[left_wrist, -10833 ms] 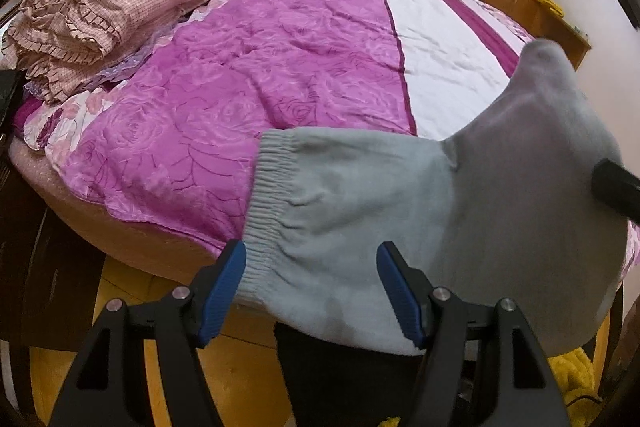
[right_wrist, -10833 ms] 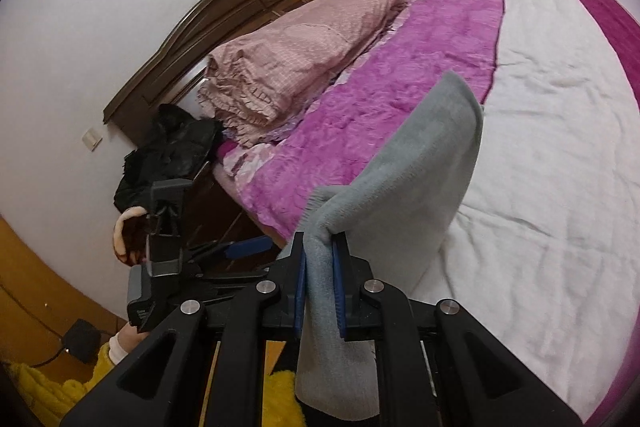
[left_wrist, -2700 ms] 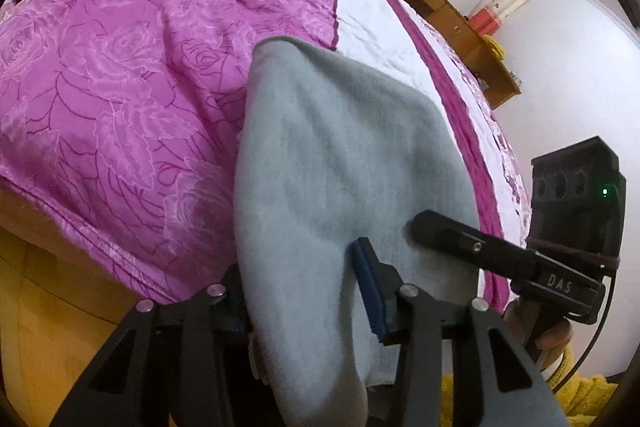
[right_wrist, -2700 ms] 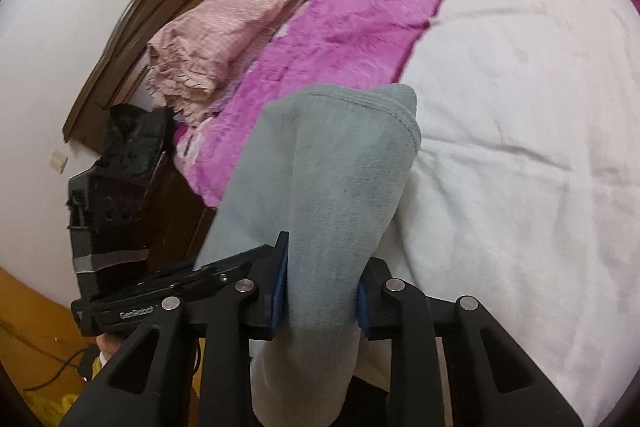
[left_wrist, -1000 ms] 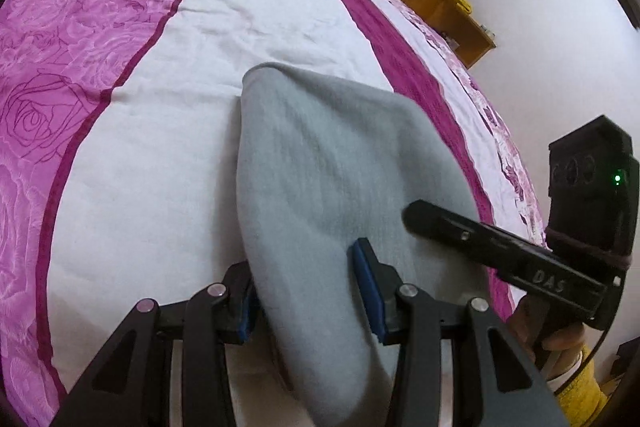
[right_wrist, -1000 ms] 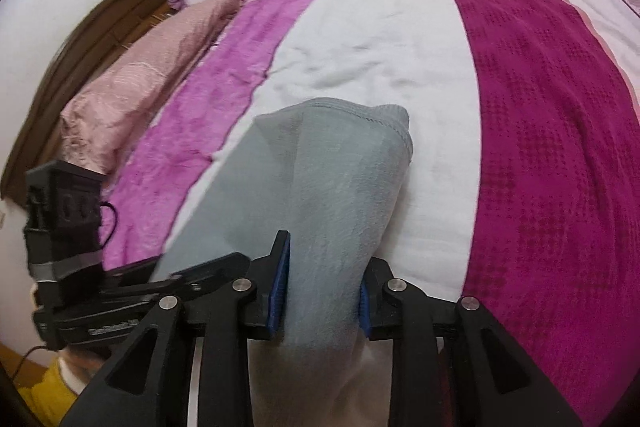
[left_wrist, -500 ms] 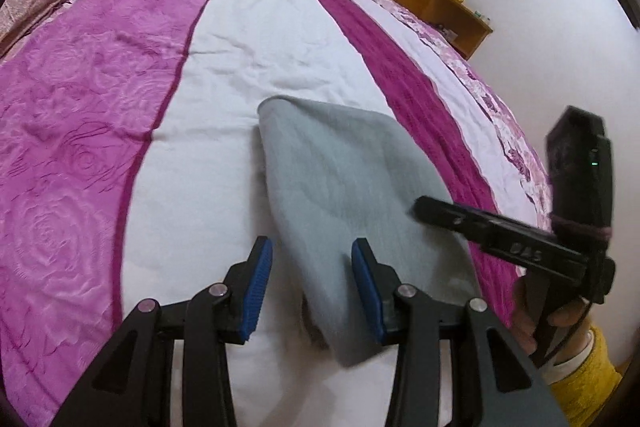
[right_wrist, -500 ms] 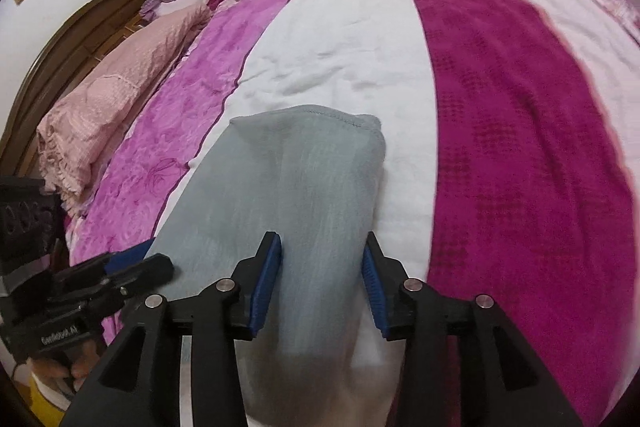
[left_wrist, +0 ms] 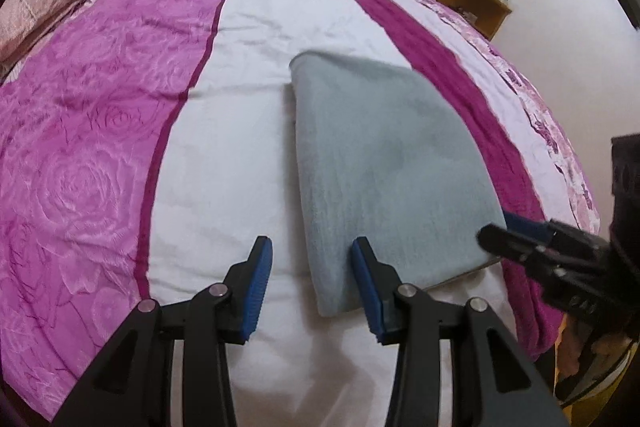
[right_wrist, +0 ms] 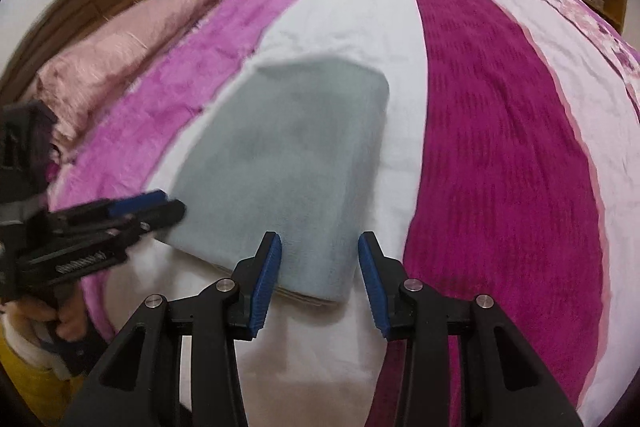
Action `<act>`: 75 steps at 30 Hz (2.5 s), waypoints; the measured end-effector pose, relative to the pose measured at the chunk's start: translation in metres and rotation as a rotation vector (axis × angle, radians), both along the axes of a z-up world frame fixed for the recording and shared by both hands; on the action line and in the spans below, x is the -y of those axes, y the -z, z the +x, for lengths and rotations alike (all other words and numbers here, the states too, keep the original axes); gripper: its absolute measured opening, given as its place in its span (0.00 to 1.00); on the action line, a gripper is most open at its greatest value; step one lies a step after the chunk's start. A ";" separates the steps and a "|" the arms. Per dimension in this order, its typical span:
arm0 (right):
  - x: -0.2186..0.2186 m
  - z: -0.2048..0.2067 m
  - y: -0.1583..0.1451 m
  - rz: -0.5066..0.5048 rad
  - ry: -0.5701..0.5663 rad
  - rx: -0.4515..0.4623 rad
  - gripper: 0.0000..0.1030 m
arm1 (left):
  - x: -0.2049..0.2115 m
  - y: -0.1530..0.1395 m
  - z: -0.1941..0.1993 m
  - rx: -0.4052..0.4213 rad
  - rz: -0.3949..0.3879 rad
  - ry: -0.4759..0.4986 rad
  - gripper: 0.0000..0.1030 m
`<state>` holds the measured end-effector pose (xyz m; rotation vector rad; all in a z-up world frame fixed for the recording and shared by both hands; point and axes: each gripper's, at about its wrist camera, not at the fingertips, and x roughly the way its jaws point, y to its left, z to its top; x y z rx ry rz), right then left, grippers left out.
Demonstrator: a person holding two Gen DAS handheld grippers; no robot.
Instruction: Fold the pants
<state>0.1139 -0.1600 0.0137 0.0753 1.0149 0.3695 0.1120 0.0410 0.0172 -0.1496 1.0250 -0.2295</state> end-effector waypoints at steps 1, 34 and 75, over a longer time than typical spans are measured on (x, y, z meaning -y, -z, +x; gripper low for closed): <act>0.001 0.002 0.008 0.004 0.010 -0.015 0.34 | 0.000 0.002 0.000 -0.001 0.003 0.000 0.43; 0.033 -0.065 -0.001 0.000 0.101 0.087 0.73 | 0.019 0.011 -0.061 -0.038 0.096 -0.038 0.80; 0.023 -0.082 0.050 -0.145 0.213 0.154 0.96 | 0.039 0.039 -0.075 0.052 0.233 -0.127 1.00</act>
